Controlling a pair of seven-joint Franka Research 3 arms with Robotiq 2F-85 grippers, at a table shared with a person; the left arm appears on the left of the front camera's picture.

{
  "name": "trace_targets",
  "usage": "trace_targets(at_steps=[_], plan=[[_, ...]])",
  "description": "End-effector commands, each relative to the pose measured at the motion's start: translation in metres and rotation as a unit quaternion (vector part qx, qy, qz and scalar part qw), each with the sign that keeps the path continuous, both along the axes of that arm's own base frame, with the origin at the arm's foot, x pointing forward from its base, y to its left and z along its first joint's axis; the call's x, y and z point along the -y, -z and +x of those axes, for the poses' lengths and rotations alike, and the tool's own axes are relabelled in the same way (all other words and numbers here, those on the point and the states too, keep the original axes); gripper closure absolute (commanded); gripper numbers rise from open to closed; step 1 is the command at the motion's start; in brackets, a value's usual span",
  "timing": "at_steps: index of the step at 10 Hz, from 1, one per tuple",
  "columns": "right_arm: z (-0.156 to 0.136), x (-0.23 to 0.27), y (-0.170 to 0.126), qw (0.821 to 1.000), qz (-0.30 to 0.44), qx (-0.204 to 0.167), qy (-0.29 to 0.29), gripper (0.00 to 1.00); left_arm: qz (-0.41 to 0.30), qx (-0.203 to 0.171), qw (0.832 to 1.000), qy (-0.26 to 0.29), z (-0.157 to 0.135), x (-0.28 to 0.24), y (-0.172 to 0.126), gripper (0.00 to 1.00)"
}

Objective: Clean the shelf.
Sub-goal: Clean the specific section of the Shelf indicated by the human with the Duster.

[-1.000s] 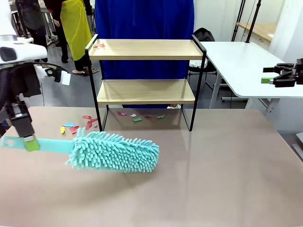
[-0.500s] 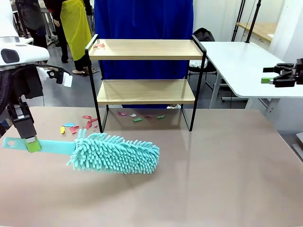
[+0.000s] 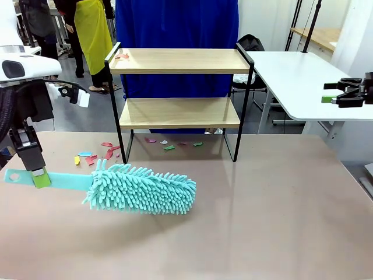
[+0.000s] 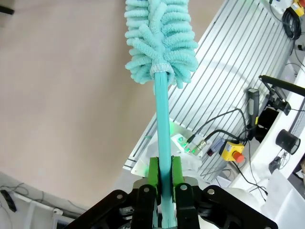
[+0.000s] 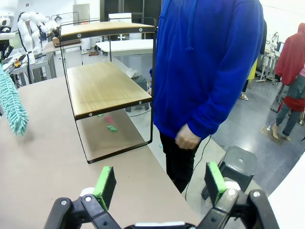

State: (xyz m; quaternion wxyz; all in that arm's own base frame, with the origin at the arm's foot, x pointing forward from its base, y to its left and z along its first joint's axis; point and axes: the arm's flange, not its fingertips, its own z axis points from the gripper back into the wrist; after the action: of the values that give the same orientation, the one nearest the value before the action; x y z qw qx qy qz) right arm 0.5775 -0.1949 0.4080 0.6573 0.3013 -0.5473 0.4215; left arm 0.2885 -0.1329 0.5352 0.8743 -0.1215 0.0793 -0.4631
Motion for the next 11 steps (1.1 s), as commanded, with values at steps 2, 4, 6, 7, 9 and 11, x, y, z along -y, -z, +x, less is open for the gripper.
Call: trace_targets(at_steps=[2, 4, 6, 7, 9, 11], plan=[[-0.0003, -0.0019, -0.0027, 1.000, 0.000, 0.002, -0.001, 0.00, -0.001, 0.005, 1.000, -0.008, 0.0010, 0.0010, -0.0039, 0.87], [-0.0003, -0.0019, -0.0027, 1.000, 0.000, 0.002, -0.001, 0.00, -0.001, 0.005, 1.000, -0.008, 0.0010, 0.0010, -0.0039, 0.87], [-0.0003, -0.0019, -0.0027, 1.000, 0.000, 0.002, -0.001, 0.00, -0.001, 0.005, 1.000, -0.008, 0.0010, 0.0010, -0.0039, 0.87], [-0.0003, -0.0019, -0.0027, 1.000, 0.000, 0.002, -0.001, 0.00, -0.001, 0.005, 1.000, -0.008, 0.0010, 0.0010, -0.0039, 0.87], [-0.0003, -0.0019, -0.0027, 1.000, 0.000, 0.002, -0.001, 0.00, -0.001, 0.005, 1.000, -0.008, 0.0010, 0.0010, -0.0039, 0.87], [-0.0003, -0.0019, -0.0027, 1.000, 0.000, 0.002, -0.001, 0.00, -0.001, 0.005, 1.000, -0.008, 0.0010, 0.0010, -0.0039, 0.87]])
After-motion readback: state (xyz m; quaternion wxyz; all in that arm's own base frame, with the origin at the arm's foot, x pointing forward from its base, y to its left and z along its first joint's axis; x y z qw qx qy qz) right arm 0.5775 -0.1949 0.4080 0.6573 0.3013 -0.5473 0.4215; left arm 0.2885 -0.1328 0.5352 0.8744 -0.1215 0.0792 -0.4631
